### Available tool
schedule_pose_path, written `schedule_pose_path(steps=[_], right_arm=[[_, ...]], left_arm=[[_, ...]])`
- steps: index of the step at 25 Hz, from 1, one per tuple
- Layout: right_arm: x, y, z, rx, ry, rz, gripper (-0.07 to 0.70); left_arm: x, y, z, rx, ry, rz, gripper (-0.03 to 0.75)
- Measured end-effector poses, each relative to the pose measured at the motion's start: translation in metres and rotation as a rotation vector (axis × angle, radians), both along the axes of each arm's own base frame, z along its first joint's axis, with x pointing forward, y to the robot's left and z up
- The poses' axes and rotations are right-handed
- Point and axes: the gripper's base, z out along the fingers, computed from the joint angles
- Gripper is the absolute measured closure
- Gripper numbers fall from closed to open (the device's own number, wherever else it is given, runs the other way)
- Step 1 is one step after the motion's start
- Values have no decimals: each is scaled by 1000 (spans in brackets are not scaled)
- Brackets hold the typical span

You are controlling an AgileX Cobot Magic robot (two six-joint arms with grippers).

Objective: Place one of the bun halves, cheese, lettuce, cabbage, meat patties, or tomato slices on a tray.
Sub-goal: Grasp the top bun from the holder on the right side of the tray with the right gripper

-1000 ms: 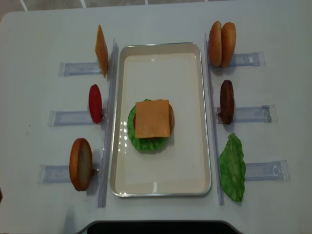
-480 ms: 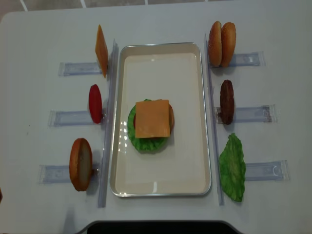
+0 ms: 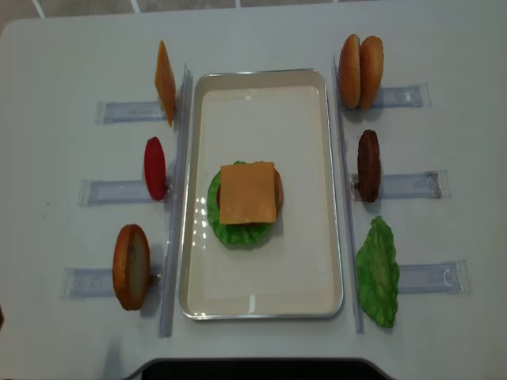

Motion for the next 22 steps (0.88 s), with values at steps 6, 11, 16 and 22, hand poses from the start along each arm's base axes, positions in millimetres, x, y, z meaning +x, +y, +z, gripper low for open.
schedule_pose_path(steps=[6, 11, 16, 22], right_arm=[[55, -3, 7, 42, 279, -26, 323], [140, -8, -4, 48, 570, -30, 323], [217, -11, -25, 51, 782, -29, 323], [278, -15, -18, 50, 783, -27, 323]], left_arm=[[0, 0, 0, 0, 0, 0, 722], [0, 0, 0, 0, 0, 0, 722], [0, 0, 0, 0, 0, 0, 722], [0, 0, 0, 0, 0, 0, 722]])
